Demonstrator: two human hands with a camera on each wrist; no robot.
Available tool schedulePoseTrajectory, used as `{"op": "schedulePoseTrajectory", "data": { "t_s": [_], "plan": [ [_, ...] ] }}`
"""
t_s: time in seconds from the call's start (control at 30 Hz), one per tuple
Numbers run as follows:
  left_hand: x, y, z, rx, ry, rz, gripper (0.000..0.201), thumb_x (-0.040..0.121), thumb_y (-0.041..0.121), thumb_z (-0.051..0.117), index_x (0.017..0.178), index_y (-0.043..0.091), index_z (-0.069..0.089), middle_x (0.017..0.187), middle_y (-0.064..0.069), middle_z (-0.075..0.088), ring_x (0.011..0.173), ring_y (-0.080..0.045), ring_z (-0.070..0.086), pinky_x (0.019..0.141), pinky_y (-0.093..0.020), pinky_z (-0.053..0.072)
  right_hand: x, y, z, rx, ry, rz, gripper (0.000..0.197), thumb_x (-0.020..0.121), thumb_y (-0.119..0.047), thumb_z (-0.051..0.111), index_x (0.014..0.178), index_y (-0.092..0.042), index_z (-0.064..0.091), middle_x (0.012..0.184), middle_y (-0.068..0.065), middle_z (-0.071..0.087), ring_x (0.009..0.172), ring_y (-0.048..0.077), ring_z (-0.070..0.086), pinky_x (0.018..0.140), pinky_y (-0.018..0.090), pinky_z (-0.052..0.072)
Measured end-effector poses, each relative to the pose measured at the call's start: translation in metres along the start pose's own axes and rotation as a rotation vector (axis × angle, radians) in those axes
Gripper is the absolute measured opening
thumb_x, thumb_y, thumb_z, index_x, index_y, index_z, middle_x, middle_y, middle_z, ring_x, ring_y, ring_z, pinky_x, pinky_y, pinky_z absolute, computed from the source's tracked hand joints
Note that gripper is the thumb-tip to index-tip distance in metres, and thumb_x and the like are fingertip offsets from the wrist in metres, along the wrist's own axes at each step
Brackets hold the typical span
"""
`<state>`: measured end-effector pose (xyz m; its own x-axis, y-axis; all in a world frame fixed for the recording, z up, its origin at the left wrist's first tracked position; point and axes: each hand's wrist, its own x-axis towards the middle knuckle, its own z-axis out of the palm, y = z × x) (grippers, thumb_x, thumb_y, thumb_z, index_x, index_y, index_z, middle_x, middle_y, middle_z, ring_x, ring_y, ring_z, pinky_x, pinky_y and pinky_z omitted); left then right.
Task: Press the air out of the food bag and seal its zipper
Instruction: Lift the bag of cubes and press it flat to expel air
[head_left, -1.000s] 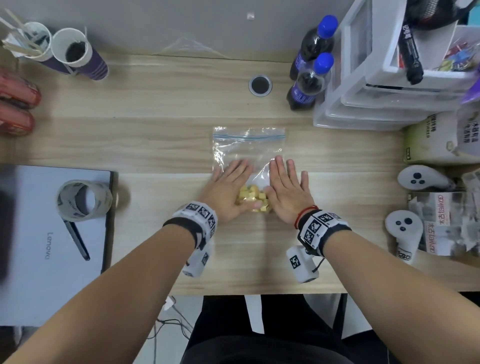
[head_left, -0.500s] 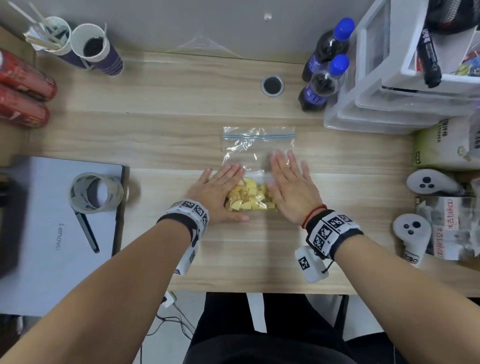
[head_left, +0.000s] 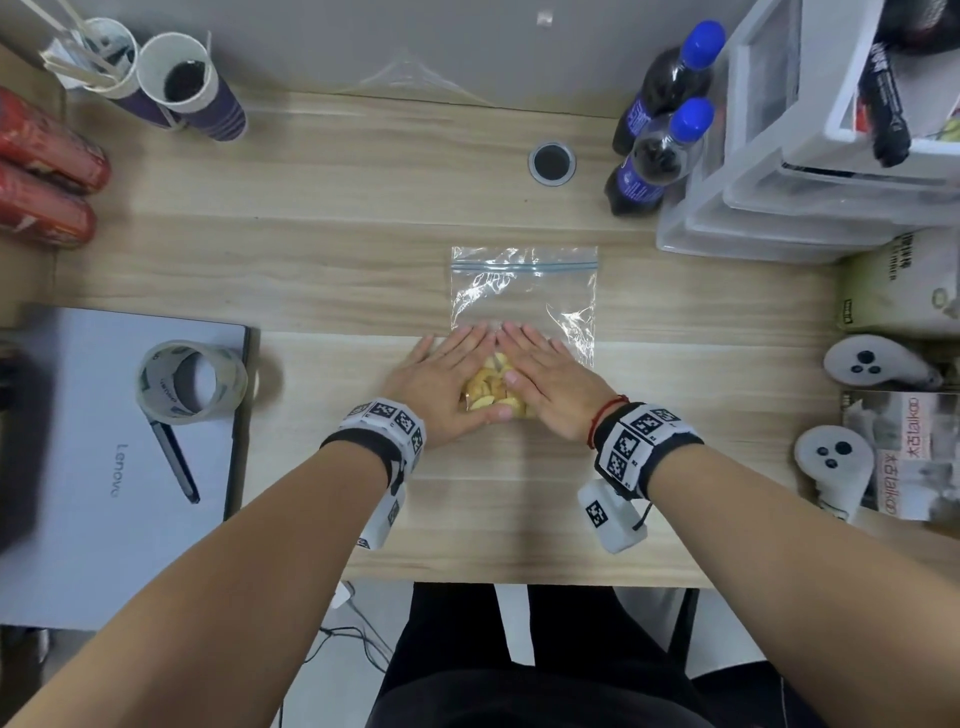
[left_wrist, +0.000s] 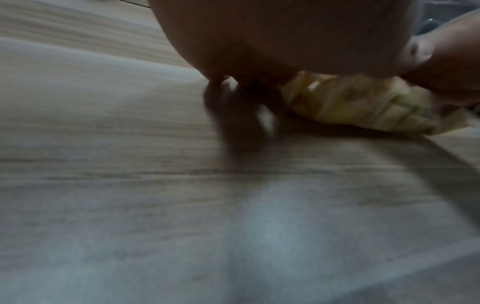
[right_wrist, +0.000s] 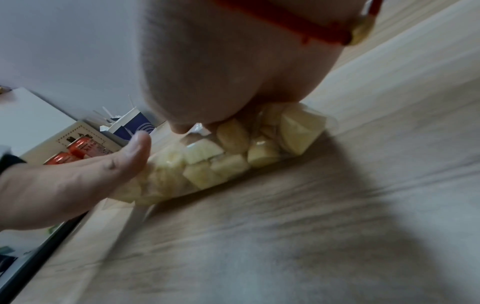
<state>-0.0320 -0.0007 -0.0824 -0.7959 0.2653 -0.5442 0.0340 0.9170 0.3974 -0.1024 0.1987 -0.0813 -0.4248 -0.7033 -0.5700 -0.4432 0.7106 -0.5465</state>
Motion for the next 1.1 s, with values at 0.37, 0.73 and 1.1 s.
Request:
{"op": "schedulePoseTrajectory", "data": {
  "t_s": [0.37,0.73,1.1],
  "plan": [
    [0.007,-0.008,-0.017,-0.075,0.017,-0.092,0.054,0.098,0.057,-0.002,0.151,0.047,0.001,0.159,0.018,-0.018,0.148,-0.006,-0.014,0.122,-0.044,-0.004,0.006,0.027,-0.023,-0.091,0.101,0.109,0.056,0.102,-0.046,0.004,0.154,-0.029,-0.009,0.162,-0.009,-0.015,0.148,0.011,-0.019,0.122,0.036,-0.007],
    [0.039,0.011,-0.036,0.026,0.051,-0.030,0.060,0.099,0.054,0.002,0.154,0.032,0.011,0.164,0.009,0.001,0.151,-0.010,-0.002,0.123,-0.040,-0.002,0.013,0.048,-0.032,-0.166,0.192,0.217,0.059,0.103,-0.043,0.012,0.154,-0.026,-0.012,0.163,-0.007,-0.018,0.150,0.016,-0.017,0.123,0.040,-0.002],
    [0.037,-0.007,-0.031,0.013,0.019,-0.109,0.052,0.100,0.051,0.007,0.151,0.044,-0.002,0.161,0.013,-0.015,0.150,-0.010,-0.012,0.122,-0.043,0.001,0.007,0.058,-0.040,-0.183,0.201,0.265,0.065,0.100,-0.051,0.017,0.152,-0.033,-0.016,0.161,-0.014,-0.019,0.149,0.015,-0.020,0.122,0.040,-0.007]
  ]
}}
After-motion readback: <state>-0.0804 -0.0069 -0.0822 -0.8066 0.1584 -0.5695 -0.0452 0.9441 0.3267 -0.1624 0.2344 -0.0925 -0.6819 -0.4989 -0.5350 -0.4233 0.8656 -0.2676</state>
